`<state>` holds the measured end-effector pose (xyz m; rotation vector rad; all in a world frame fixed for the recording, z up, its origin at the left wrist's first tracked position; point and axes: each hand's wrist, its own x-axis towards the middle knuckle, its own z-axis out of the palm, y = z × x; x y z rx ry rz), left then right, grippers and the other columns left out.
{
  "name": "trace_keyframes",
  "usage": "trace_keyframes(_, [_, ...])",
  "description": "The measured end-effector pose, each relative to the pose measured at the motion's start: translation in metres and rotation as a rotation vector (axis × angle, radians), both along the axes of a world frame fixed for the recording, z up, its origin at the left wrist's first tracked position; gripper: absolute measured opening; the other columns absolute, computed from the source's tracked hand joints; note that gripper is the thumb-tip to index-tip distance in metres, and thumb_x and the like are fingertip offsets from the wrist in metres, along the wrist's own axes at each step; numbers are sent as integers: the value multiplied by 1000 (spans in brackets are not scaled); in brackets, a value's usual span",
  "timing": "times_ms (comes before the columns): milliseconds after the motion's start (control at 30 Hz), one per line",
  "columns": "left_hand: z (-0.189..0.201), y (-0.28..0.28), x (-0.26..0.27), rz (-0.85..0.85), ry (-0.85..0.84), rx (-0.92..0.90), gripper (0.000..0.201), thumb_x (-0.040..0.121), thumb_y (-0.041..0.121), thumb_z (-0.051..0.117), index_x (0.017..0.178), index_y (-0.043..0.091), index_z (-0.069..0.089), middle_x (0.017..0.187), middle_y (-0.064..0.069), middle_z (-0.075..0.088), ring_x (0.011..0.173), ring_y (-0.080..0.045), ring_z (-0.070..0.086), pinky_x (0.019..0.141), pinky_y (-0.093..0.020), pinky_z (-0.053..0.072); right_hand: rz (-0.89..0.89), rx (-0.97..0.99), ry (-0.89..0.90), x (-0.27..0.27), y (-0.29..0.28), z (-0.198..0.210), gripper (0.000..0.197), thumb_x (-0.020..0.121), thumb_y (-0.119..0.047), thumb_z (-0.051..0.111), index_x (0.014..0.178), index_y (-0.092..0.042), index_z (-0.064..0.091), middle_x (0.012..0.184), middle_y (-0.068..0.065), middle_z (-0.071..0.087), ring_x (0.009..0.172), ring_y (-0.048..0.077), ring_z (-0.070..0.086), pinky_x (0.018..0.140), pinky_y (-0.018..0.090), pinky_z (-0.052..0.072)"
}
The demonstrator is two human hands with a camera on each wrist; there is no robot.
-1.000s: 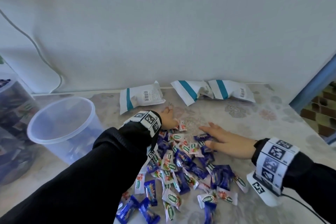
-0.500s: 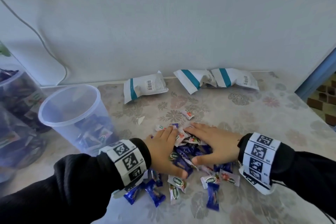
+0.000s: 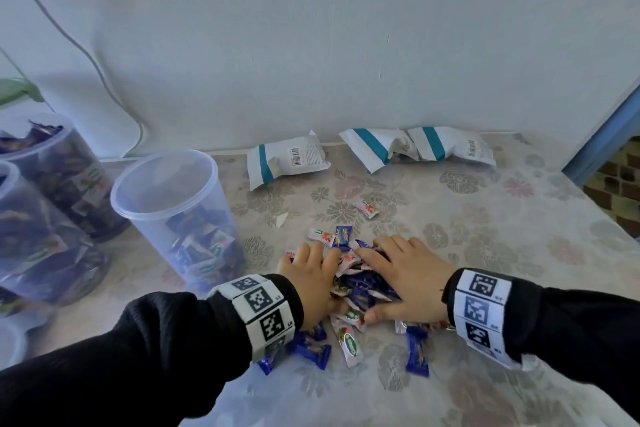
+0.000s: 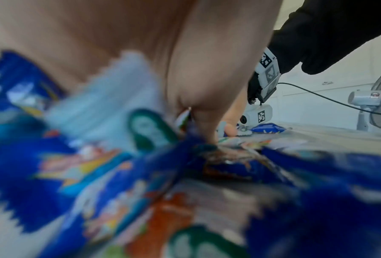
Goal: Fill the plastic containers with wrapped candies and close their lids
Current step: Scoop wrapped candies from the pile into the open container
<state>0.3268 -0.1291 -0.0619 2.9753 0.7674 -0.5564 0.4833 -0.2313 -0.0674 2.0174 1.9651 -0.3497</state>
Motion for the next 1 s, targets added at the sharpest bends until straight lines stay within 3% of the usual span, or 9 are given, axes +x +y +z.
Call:
trace_keyframes(67, [-1, 4, 0, 20, -36, 10, 67, 90, 48, 50, 140, 16, 18, 138, -10, 27, 123, -27, 33, 94, -36, 37, 10, 16, -38, 2, 6, 2, 110, 58, -88, 7, 149, -26, 4, 133, 7, 32, 118, 24, 33, 97, 38, 29])
trace_keyframes(200, [2, 17, 1, 61, -44, -105, 51, 96, 34, 47, 137, 14, 23, 132, -18, 34, 116, -34, 41, 88, -38, 41, -34, 2, -1, 0, 16, 9, 82, 84, -70, 42, 147, -25, 15, 127, 9, 41, 111, 28, 46, 84, 35, 36])
trace_keyframes(300, [10, 26, -1, 99, -105, -195, 41, 99, 28, 41, 134, 11, 28, 125, -19, 41, 109, -36, 49, 84, -37, 42, -74, 3, 52, 1, 23, 14, 62, 92, -58, 41, 142, -25, 24, 118, 10, 47, 101, 29, 54, 71, 31, 36])
trace_keyframes(433, [18, 33, -6, 154, -239, -240, 35, 98, 35, 39, 121, 8, 37, 118, -16, 47, 101, -32, 54, 78, -34, 42, -99, 39, 212, 4, 29, 15, 34, 98, -41, 41, 124, -19, 40, 100, 15, 61, 87, 31, 58, 66, 34, 42])
trace_keyframes(567, [42, 36, -13, 133, -400, -255, 33, 98, 36, 40, 120, 12, 38, 115, -12, 47, 91, -24, 55, 81, -31, 47, -151, 131, 337, 7, 31, 15, 19, 99, -36, 41, 106, -19, 48, 83, 4, 59, 73, 22, 51, 60, 31, 34])
trace_keyframes(633, [60, 35, -20, 87, -544, -247, 31, 97, 36, 41, 119, 15, 39, 113, -7, 47, 84, -14, 52, 76, -20, 45, -167, 189, 392, 7, 34, 16, 21, 99, -36, 41, 96, -16, 46, 83, 4, 60, 71, 22, 53, 63, 32, 36])
trace_keyframes(733, [96, 33, -34, 57, -873, -252, 35, 89, 45, 40, 108, 16, 43, 98, 2, 48, 74, -6, 44, 64, -9, 35, -182, 274, 474, 7, 39, 22, 32, 99, -37, 43, 112, -10, 53, 95, 8, 68, 67, 10, 55, 62, 23, 40])
trace_keyframes(867, [137, 44, -64, 44, -1241, -126, 24, 92, 42, 46, 100, 19, 44, 82, 16, 43, 72, 2, 46, 66, 0, 32, -172, 301, 538, 5, 46, 31, 33, 98, -37, 43, 119, -15, 55, 93, 8, 68, 81, 23, 62, 77, 35, 47])
trace_keyframes(1000, [143, 78, -88, 139, -1397, 9, 19, 92, 26, 44, 101, 10, 45, 84, 1, 52, 72, -15, 51, 65, 1, 31, -168, 294, 540, -2, 52, 39, 30, 98, -37, 43, 120, -19, 54, 97, 2, 68, 85, 18, 62, 79, 32, 47])
